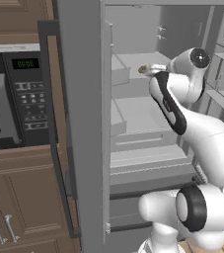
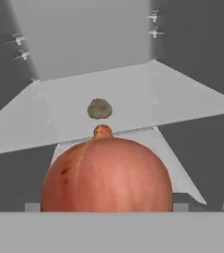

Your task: Grab the onion and garlic from the fridge, place them in the blender, close the lid, and turn on the blender to create a marinade.

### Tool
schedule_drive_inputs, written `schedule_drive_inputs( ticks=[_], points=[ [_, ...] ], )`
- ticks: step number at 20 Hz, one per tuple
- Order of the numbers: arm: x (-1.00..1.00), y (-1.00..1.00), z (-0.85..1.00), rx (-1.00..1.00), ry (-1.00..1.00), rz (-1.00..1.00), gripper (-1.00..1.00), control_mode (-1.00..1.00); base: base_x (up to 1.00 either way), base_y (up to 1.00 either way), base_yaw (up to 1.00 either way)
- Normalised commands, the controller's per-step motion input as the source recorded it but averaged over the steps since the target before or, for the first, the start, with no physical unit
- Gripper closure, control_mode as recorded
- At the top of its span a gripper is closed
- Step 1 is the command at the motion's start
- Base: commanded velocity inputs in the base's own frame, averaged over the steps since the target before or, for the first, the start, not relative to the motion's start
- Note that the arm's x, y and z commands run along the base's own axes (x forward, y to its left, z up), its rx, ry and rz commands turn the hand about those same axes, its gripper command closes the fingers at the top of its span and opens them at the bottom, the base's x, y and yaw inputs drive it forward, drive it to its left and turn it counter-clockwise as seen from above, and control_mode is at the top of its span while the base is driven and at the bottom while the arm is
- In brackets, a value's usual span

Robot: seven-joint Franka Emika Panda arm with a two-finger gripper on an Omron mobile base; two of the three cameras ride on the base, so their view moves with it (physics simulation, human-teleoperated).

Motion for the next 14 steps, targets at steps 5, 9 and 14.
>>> schedule_drive_inputs(
  ticks=[5,9,14],
  points=[
    [-1.0,0.1,0.07,0.02,0.07,0.0,1.0,-1.0,0.0,0.0,0.0],
    [-1.0,0.02,0.0,0.01,0.12,0.0,1.0,-1.0,0.0,0.0,0.0],
    [-1.0,0.09,-0.26,0.0,0.04,0.0,1.0,-1.0,0.0,0.0,0.0]
  ],
)
